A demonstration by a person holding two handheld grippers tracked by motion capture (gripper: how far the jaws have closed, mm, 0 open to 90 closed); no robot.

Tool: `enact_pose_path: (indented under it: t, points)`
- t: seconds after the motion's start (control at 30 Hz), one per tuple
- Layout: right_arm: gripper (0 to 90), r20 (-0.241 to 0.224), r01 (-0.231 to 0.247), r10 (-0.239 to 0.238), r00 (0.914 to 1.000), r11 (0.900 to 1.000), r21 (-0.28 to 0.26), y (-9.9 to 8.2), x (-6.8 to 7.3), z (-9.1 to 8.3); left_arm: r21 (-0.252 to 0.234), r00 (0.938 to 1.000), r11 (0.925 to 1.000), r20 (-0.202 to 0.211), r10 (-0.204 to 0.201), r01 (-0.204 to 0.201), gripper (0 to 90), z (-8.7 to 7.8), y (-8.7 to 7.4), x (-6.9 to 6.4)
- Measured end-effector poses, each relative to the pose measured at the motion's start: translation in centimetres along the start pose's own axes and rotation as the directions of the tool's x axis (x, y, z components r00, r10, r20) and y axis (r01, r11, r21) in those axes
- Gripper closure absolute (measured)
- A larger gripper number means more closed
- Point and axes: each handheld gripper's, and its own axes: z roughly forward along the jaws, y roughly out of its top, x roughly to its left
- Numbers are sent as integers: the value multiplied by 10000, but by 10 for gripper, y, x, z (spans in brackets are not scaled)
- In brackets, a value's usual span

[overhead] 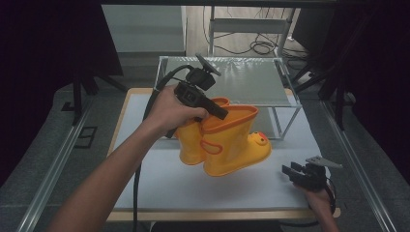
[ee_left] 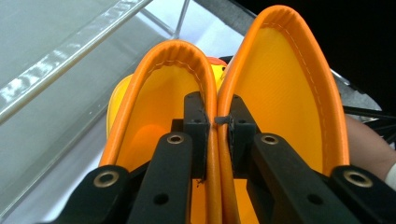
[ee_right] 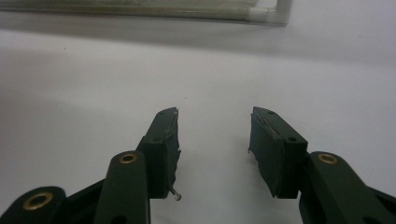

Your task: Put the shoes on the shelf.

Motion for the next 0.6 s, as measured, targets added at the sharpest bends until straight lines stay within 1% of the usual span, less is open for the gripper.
enact_pose_path:
  t: [0.17, 0.23, 0.3, 0.4, 0.47, 0.6]
  points:
    - [516, -1, -47, 47, 10000, 10000, 19, 0, 0, 0, -231, 9997, 9997, 224, -63, 68, 819, -3, 10, -3]
    - [517, 2, -45, 45, 10000, 10000, 26, 0, 0, 0, -297, 9995, 9996, 309, 1, 8, 819, -6, 16, -4]
    - [517, 5, -33, 33, 10000, 10000, -4, 0, -1, 0, -487, 9992, 9988, 401, -90, 110, 819, -9, 23, -6]
    - [518, -2, -69, 69, 10000, 10000, -11, 0, -1, 0, -693, 9984, 9974, 538, -160, 197, 819, -14, 33, -5]
    - [518, -8, -95, 95, 10000, 10000, 0, 0, -1, 0, -759, 9983, 9968, 544, -190, 231, 820, -17, 41, -3]
    - [519, 2, -97, 97, 10000, 10000, -14, 0, -2, 0, -883, 9983, 9952, 437, -395, 432, 820, -23, 59, 0]
